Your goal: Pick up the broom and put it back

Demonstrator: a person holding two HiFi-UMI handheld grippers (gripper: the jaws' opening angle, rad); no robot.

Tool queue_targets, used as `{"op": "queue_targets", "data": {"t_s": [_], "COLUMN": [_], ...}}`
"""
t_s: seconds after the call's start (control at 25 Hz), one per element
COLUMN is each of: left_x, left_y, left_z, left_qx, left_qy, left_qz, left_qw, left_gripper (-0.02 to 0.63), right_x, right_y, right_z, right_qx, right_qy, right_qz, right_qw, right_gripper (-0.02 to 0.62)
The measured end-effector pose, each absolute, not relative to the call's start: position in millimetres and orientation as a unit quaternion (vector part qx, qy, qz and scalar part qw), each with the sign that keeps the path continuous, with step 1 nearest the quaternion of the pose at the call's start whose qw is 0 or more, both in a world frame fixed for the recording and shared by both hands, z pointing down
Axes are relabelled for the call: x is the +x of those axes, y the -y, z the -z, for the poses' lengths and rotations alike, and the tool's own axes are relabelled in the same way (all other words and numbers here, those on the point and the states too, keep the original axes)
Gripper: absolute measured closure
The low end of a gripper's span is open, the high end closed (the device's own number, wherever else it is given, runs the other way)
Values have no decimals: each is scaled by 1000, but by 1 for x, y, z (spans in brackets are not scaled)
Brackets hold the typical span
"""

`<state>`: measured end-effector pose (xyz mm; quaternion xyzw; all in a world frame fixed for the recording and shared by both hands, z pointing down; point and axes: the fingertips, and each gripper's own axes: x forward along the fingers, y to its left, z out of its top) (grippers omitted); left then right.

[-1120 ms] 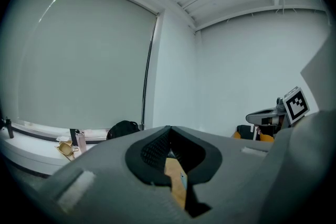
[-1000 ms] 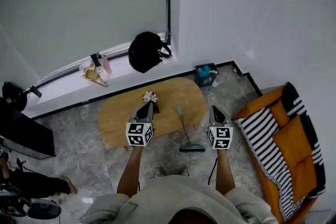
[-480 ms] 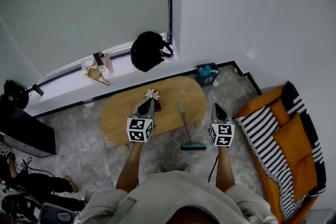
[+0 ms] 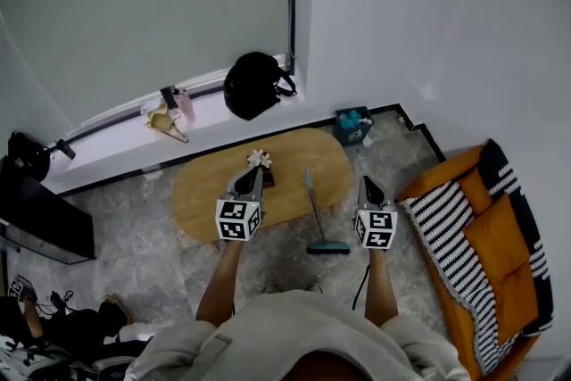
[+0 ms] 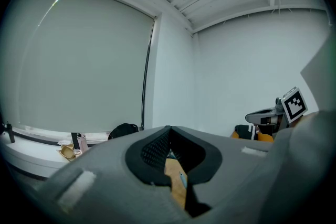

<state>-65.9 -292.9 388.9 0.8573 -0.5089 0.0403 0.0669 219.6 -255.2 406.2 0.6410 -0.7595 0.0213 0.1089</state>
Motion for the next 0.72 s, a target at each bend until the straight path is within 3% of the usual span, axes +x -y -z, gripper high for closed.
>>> {"op": "queue_targets", "data": {"t_s": [0.72], "left_x": [-64], "left_y": [288], "left_z": [-392], "left_qx": [857], "left_qy": [509], "left_qz": [-40], "left_qw": [67], "left_gripper": [607], "right_x": [218], "right_y": [254], "right_z": [-411], "right_qx": [633], "right_qy": [765], "right_qz": [-19], "right_qw": [115], "right_gripper": [595]}}
